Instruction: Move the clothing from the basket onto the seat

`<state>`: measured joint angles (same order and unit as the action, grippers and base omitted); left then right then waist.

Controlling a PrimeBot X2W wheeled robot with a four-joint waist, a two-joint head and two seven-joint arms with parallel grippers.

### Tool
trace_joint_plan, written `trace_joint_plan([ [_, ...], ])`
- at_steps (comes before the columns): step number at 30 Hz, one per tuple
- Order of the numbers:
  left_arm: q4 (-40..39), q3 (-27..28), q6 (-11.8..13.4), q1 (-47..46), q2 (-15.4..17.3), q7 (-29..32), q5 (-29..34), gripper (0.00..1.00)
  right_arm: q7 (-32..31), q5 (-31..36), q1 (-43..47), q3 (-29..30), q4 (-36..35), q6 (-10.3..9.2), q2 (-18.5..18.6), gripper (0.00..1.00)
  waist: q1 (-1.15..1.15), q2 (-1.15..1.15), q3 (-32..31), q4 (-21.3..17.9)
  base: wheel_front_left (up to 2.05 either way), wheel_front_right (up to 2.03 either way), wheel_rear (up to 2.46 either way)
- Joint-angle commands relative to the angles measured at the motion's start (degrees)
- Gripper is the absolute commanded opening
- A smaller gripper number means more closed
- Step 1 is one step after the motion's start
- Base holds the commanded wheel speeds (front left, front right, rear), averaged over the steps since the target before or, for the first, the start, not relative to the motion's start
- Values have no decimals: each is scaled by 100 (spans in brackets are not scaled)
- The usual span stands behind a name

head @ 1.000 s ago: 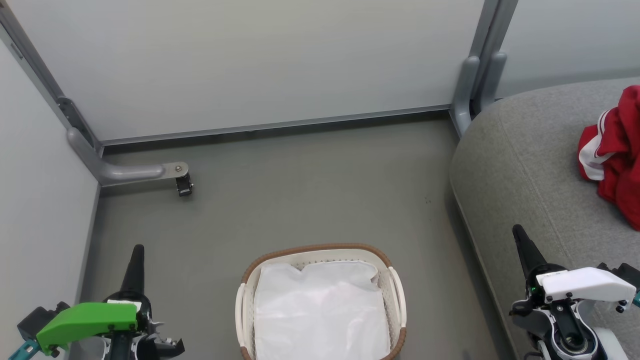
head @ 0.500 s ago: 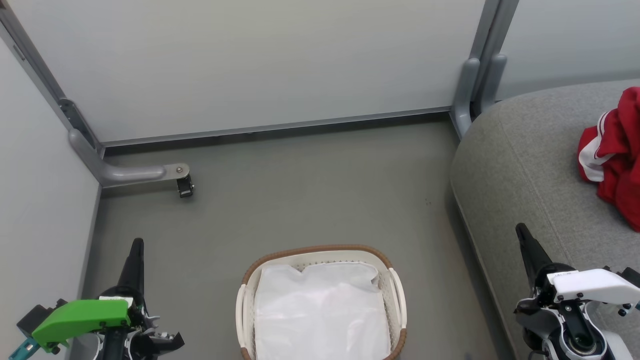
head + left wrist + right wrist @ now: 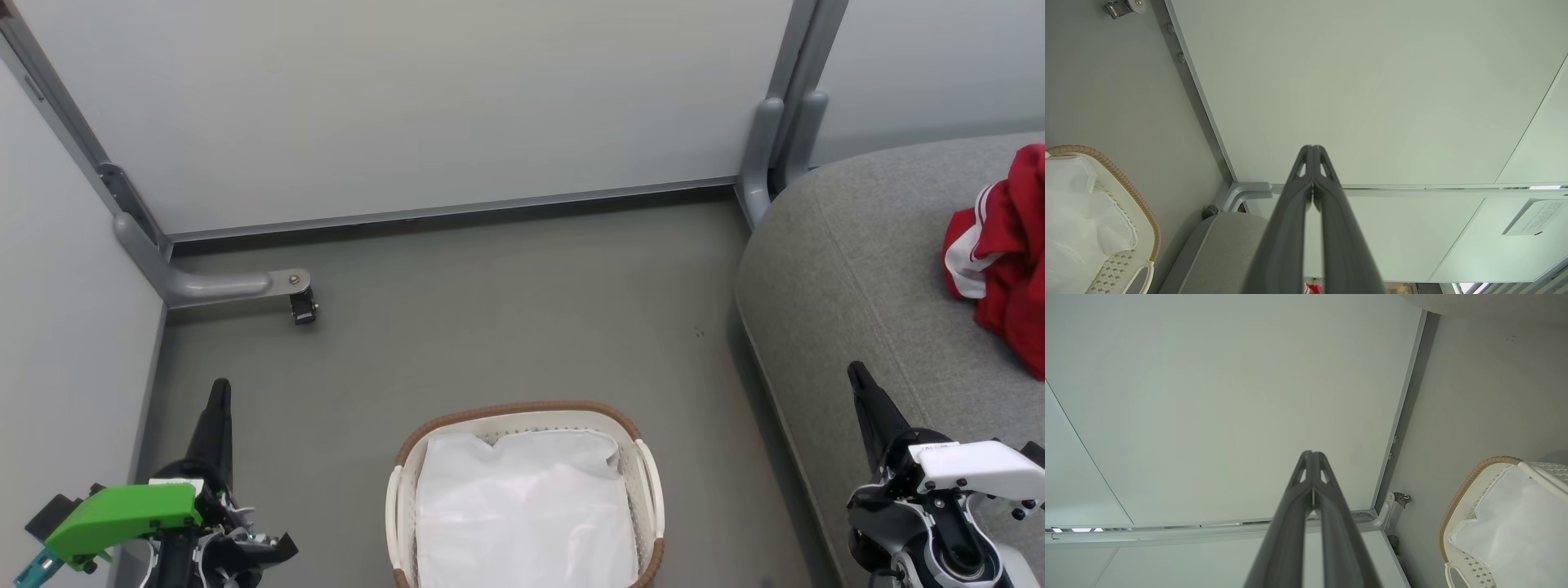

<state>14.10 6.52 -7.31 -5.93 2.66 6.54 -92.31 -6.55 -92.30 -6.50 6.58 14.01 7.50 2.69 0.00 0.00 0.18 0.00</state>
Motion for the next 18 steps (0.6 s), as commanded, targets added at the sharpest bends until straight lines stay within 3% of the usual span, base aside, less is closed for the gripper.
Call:
trace_joint_plan([
  [1,-12,13,-37,-59,39,21,-18,0,-19,-20,63,11,-18,-2,36,0,0,0,0,0,0,0,0],
  [18,-13,12,-36,-59,39,20,-19,0,-18,-21,63,10,-18,-2,36,0,0,0,0,0,0,0,0],
])
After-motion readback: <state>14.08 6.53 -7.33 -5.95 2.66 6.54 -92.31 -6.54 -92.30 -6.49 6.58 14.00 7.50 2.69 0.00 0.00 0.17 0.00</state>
